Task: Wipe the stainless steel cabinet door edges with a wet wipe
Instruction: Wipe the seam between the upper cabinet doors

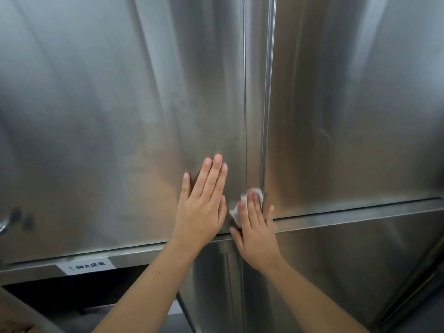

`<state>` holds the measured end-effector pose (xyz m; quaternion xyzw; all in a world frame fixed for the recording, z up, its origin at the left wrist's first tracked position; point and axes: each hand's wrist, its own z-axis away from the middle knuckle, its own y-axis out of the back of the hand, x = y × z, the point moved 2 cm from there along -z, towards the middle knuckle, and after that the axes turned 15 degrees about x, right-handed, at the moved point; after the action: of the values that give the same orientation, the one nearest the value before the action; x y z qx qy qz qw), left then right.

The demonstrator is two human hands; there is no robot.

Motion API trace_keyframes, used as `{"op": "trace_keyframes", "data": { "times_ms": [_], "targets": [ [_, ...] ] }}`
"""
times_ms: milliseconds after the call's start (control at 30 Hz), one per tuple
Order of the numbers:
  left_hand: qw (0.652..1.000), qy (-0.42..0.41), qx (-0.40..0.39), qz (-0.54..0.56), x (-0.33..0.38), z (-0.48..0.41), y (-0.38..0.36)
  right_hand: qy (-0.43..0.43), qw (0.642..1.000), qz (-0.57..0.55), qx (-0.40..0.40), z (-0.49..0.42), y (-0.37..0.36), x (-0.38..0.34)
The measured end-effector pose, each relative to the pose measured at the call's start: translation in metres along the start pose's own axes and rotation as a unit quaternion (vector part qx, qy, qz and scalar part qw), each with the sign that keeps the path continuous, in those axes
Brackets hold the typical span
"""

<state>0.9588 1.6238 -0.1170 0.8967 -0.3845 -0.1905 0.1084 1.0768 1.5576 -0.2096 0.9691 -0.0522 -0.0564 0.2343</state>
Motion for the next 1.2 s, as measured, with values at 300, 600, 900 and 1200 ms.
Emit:
{"op": "trace_keyframes", "data": {
  "times_ms": [300, 600, 900, 1200],
  "targets": [
    [1.0, 0.024, -0.004, 0.001, 0.007, 0.01, -0.006, -0.011, 0.997, 0.044, -0.055, 0.008, 0.007, 0.0],
    [0.999, 0.029, -0.023, 0.014, 0.006, 0.008, -0.004, -0.02, 0.995, 0.064, -0.077, 0.012, 0.005, -0.002],
    [0.999, 0.031, -0.031, 0.02, 0.007, 0.007, 0.0, -0.012, 0.997, 0.047, -0.053, -0.013, 0.022, -0.002],
    [0.999, 0.03, -0.029, 0.019, 0.007, 0.007, 0.001, -0.026, 0.992, 0.057, -0.109, 0.007, 0.015, -0.006]
  ]
}}
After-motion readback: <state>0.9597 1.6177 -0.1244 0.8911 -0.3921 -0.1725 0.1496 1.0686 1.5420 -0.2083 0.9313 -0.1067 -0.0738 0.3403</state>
